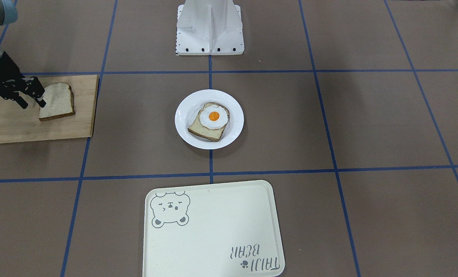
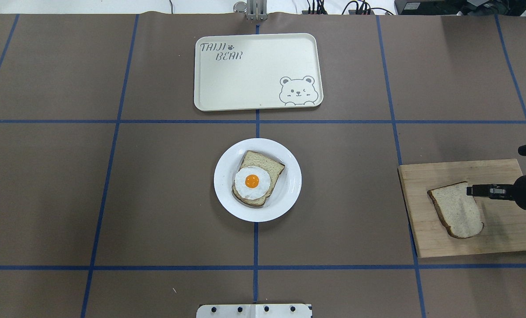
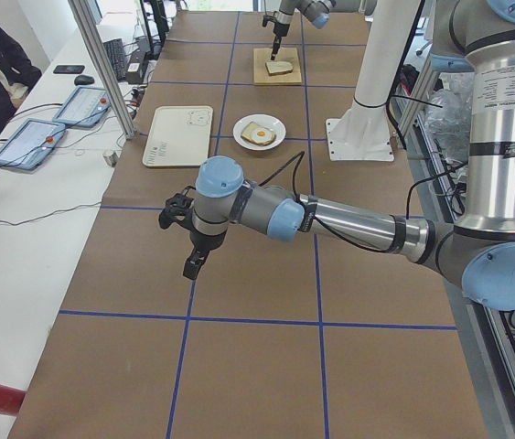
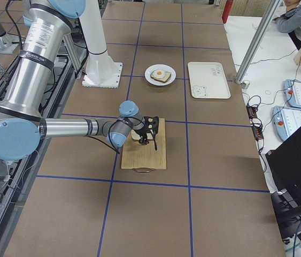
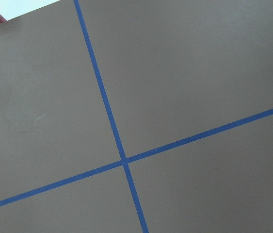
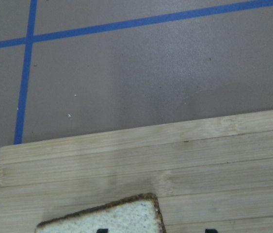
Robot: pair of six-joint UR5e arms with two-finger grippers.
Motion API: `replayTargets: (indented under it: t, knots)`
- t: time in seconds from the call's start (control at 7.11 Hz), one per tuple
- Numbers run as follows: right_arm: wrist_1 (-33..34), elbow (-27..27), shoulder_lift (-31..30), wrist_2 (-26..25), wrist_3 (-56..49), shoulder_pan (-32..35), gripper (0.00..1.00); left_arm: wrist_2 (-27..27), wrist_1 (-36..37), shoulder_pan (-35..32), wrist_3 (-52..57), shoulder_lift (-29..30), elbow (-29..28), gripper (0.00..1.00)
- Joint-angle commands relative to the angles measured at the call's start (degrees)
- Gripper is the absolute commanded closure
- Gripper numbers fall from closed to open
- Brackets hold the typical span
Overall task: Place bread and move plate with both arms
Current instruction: 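Lower the right gripper onto the bread slice on the wooden board and grasp it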
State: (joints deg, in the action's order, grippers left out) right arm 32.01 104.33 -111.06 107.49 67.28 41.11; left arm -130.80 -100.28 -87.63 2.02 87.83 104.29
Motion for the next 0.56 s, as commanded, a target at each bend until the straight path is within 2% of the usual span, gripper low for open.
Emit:
replayTargets:
  t: [0.0,0.42]
  knots:
    - [0.0,0.0,-0.4,-1.3,0.0,-2.0,0.48,-0.1,0.0,0.0,0.0,0.1,0.0,0.01]
    - [0.0,0.0,-0.7,-2.2,0.0,-3.6,0.51,-0.1,0.0,0.0,0.0,0.1,0.0,0.01]
